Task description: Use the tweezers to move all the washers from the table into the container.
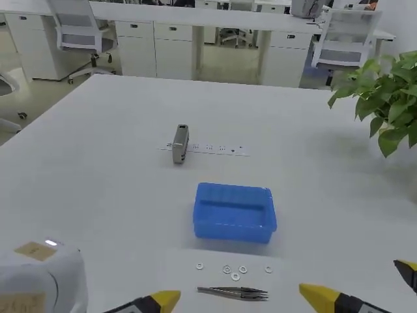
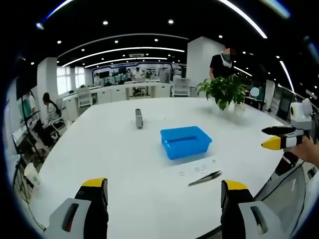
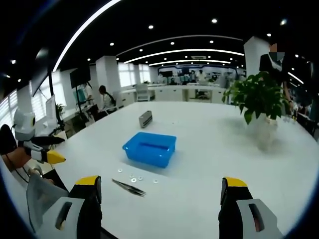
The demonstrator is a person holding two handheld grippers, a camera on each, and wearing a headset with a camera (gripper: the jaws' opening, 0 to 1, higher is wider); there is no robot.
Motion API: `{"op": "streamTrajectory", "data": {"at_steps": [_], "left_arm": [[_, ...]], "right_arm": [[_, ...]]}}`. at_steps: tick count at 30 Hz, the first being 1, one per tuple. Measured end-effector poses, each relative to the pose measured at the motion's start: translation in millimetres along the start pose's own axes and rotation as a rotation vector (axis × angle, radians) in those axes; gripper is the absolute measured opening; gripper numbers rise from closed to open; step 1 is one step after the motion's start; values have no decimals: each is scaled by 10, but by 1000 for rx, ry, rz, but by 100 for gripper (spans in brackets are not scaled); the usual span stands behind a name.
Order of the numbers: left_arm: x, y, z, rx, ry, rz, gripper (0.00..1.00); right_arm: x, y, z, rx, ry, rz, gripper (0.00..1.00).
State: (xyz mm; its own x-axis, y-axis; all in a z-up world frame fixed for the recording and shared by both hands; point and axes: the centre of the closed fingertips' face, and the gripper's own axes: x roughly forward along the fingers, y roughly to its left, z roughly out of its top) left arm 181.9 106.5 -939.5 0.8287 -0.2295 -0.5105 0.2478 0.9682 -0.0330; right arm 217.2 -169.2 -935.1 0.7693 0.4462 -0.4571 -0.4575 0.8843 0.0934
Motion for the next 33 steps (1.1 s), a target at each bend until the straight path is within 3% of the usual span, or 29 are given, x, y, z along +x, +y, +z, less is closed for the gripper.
{"op": "streamTrajectory", "data": {"at_steps": [12, 21, 25, 33], "left_arm": [[35, -3, 14, 19, 9, -3, 96], [33, 3, 7, 23, 19, -8, 95], [5, 17, 83, 27, -11, -2, 95], [-2, 35, 132, 19, -24, 0, 96]], "right_arm": [[25, 34, -46, 7, 13, 6, 99], [27, 20, 34, -2, -7, -4, 98], [41, 20, 59, -9, -8, -2, 98], [66, 32, 4, -7, 9, 1, 98]]}}
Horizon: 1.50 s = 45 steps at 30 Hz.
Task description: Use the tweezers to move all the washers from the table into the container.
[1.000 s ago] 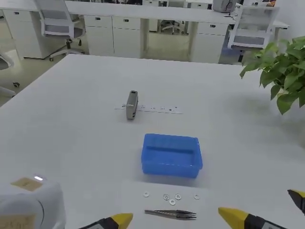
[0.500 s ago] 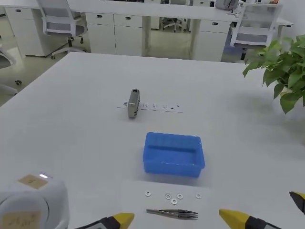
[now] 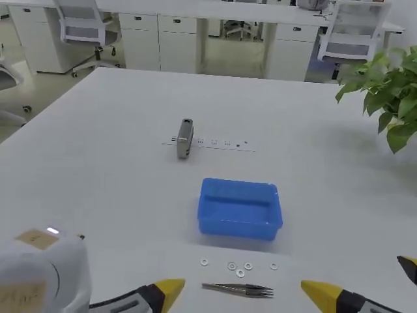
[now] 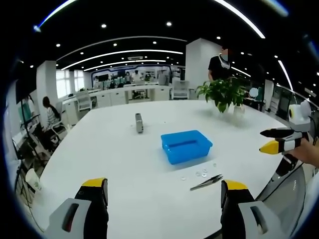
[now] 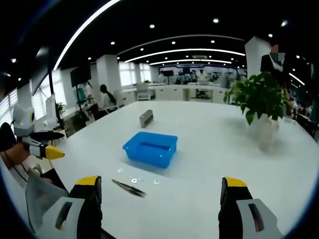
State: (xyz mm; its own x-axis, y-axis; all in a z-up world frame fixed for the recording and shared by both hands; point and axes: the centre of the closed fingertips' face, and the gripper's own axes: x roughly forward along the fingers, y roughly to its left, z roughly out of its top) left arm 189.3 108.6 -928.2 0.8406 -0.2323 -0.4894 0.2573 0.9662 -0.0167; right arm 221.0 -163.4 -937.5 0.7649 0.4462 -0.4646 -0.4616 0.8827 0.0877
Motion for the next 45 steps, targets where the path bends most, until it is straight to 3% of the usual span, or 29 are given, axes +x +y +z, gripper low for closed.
{"op": "streamTrajectory", "data": {"at_steps": [19, 29, 33, 34, 36, 45], "left_arm": [[31, -42, -69, 10, 30, -10, 96], [64, -40, -42, 11, 17, -21, 95], [123, -97, -21, 46, 7, -63, 93], [154, -137, -30, 77, 14, -94, 91], [182, -177, -42, 103, 24, -125, 85], [461, -425, -189, 267, 153, -331, 68]], "right_arm": [[13, -19, -67, 3, 19, -1, 98], [62, -3, -97, 1, 36, 6, 98], [91, 8, -117, 0, 46, 9, 98], [98, 14, -123, -2, 49, 11, 97], [117, 22, -147, -8, 59, 17, 97], [214, 33, -233, -32, 114, 47, 96]]}}
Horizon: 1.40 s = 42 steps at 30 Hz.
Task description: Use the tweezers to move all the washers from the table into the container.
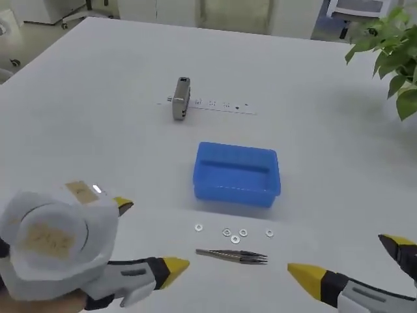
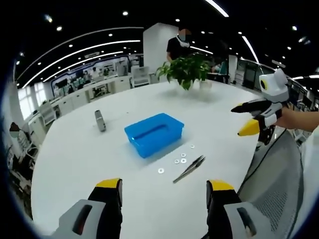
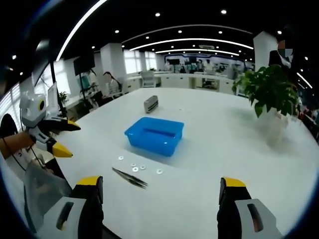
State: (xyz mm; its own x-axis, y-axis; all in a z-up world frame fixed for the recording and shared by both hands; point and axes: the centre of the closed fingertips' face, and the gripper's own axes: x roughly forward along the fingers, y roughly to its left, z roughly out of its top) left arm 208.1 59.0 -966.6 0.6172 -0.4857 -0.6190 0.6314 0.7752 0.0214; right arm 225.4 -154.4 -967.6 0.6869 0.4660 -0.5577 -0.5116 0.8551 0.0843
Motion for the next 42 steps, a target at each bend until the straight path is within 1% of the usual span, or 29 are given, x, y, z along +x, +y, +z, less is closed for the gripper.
{"op": "streamTrajectory", "data": {"at_steps": [2, 4, 5, 7, 8, 10, 11, 12, 13, 14, 17, 19, 20, 21, 24, 27, 32, 39, 42], "left_arm": [[74, -17, 21, 30, 11, -33, 62], [131, -38, 30, 59, 24, -62, 58], [175, -61, 40, 81, 29, -88, 55], [258, -110, 27, 102, 43, -138, 49], [303, -124, 23, 109, 45, -153, 44], [410, -132, 3, 124, 57, -166, 40], [473, -149, -13, 133, 67, -181, 38], [493, -154, -23, 136, 73, -187, 36], [547, -175, -52, 155, 89, -209, 34], [576, -184, -64, 166, 95, -219, 31], [690, -194, -125, 188, 120, -235, 28], [749, -182, -223, 226, 166, -238, 25], [785, -177, -279, 265, 187, -240, 23], [807, -188, -303, 278, 192, -239, 22], [893, -222, -422, 306, 225, -261, 20], [951, -249, -492, 330, 242, -280, 17], [1027, -258, -538, 341, 262, -284, 13], [1081, -303, -569, 397, 282, -307, 10], [1113, -313, -548, 405, 274, -315, 9]], "right_arm": [[13, -1, -10, -6, 7, 3, 96], [27, -2, -24, -8, 14, 8, 95], [34, 2, -35, -7, 18, 12, 95], [52, 8, -71, -4, 31, 16, 95], [59, 9, -85, -4, 35, 16, 95], [65, 17, -106, -5, 43, 18, 95], [67, 20, -110, -3, 45, 19, 95], [67, 21, -110, -2, 45, 19, 95], [72, 24, -110, 1, 44, 19, 94], [75, 30, -111, 4, 45, 21, 94], [90, 44, -117, 2, 47, 28, 94], [96, 52, -126, -4, 54, 32, 94], [100, 53, -135, -6, 58, 34, 94], [104, 54, -140, -7, 60, 35, 94], [110, 55, -151, -5, 66, 39, 94], [110, 56, -146, -8, 66, 40, 94], [118, 79, -159, -3, 69, 45, 94], [145, 144, -200, -8, 83, 61, 94], [149, 154, -200, -9, 86, 66, 94]]}}
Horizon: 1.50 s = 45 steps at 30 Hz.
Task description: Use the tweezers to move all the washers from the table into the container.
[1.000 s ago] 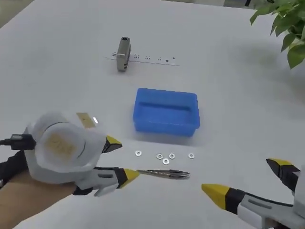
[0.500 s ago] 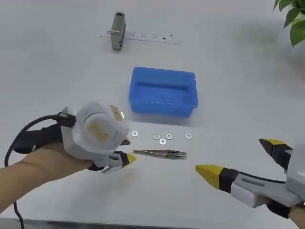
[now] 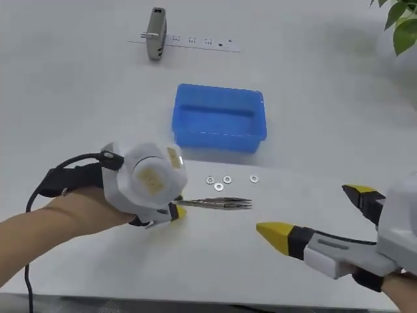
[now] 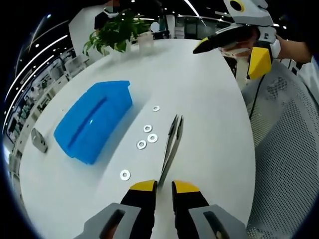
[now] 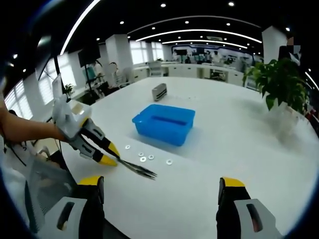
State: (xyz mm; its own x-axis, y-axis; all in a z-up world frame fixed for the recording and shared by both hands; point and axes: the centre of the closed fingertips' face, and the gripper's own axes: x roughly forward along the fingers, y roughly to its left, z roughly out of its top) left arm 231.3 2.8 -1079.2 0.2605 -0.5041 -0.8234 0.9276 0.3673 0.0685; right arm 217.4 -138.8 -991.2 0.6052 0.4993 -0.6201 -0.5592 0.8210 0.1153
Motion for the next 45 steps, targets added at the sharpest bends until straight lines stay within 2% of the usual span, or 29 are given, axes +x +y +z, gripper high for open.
{"op": "streamTrajectory", "data": {"at_steps": [4, 8, 15, 21, 25, 31, 34, 37, 41, 45], "left_arm": [[0, 10, 15, 3, -8, -13, 7], [12, 3, 12, 43, -9, -15, 0], [-9, -26, 23, 97, -13, -15, 0], [-79, -49, 48, 90, -28, -1, 0], [-195, -70, 139, 47, -73, 0, 0], [-425, -107, 340, 2, -161, 19, 0], [-511, -138, 404, 1, -181, 25, 0], [-594, -175, 474, 8, -202, 29, 0], [-687, -197, 563, 13, -232, 41, 0], [-764, -234, 650, 20, -260, 50, 0]], "right_arm": [[-3, -7, 18, 0, -3, -4, 94], [1, -8, 25, -1, -3, -4, 94], [22, 51, 27, -10, 5, 9, 94], [45, 114, 77, -22, 0, 28, 93], [62, 153, 128, -34, -7, 38, 93], [87, 251, 166, -61, -11, 72, 90], [104, 310, 163, -78, -4, 93, 88], [122, 391, 159, -101, 5, 132, 82], [171, 521, 129, -157, 43, 195, 72], [207, 641, 176, -213, 43, 227, 61]]}}
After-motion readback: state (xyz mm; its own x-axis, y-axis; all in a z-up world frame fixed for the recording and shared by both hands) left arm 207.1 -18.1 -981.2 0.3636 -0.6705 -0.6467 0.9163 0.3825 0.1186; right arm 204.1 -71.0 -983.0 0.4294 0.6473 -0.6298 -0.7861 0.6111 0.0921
